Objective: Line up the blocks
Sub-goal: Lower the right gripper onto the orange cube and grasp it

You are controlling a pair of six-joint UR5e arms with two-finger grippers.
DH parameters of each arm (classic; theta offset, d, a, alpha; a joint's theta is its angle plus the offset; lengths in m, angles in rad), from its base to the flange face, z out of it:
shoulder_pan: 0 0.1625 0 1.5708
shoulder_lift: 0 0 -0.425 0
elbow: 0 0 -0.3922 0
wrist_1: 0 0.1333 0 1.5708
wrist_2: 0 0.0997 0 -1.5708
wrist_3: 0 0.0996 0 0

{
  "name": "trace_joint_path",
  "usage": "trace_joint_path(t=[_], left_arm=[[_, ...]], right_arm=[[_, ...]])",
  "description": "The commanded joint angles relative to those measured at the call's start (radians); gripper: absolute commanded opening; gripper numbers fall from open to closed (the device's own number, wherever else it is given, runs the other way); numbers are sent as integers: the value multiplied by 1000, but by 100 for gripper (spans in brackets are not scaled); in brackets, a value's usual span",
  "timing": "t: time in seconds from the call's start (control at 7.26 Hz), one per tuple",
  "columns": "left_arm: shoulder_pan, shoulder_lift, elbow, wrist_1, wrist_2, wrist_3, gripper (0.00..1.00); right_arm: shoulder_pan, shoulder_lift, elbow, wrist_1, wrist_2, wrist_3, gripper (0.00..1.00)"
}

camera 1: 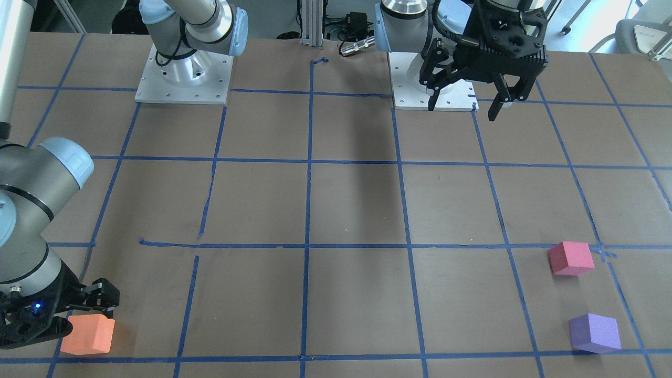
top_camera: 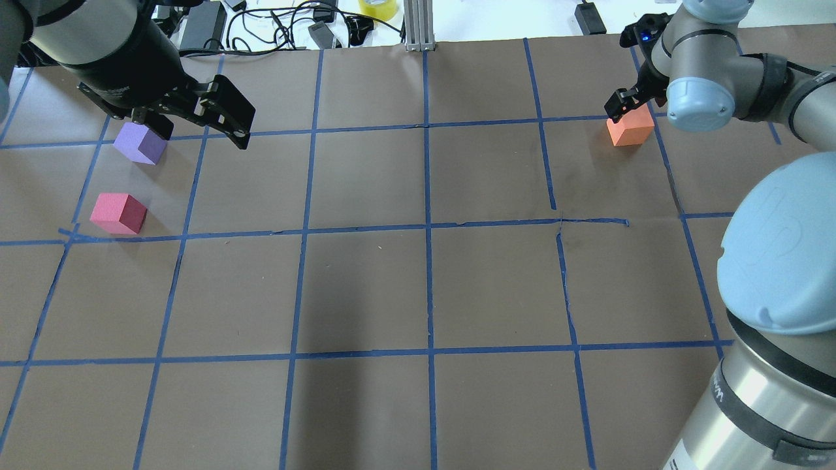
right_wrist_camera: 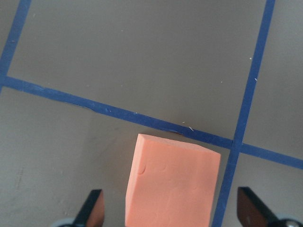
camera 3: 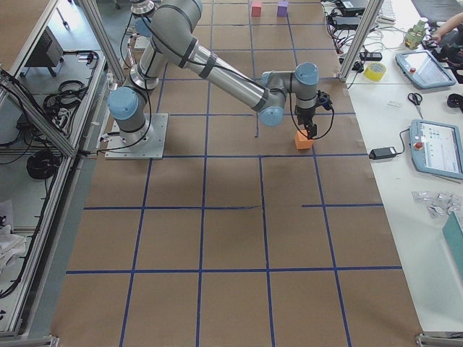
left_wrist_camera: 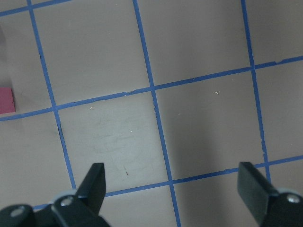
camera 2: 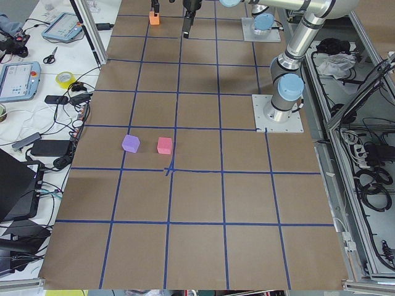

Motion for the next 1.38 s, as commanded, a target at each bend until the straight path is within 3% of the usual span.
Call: trace_joint_path(t=[0.0,0.14,0.28,0.41,0.55,0.69,0.96,1.24], left_arm=[[-1,-1,0,0,0,0,100],[-1,1,0,0,0,0,100],[-1,-1,0,0,0,0,100],[0,1,0,0,0,0,100],[2,1,0,0,0,0,100],[-4,-1,-2,0,-2,-9,100],[2,1,-6,1,-2,-5,100],[-3,-1,-8,1,-2,-9,100]], right_arm=[[-12,26,-1,-5,7,6,100],[-12,50,-8,-14,8,8,100],[-12,61,-8,-43,8,9,85],[-12,61,-9,-46,10,12,43],[-12,58,-18,-50,10,12,20],[-12,50,-37,-45,8,22,7],[12,21,-44,-27,4,115,4],[145,-40,-44,65,2,365,4]])
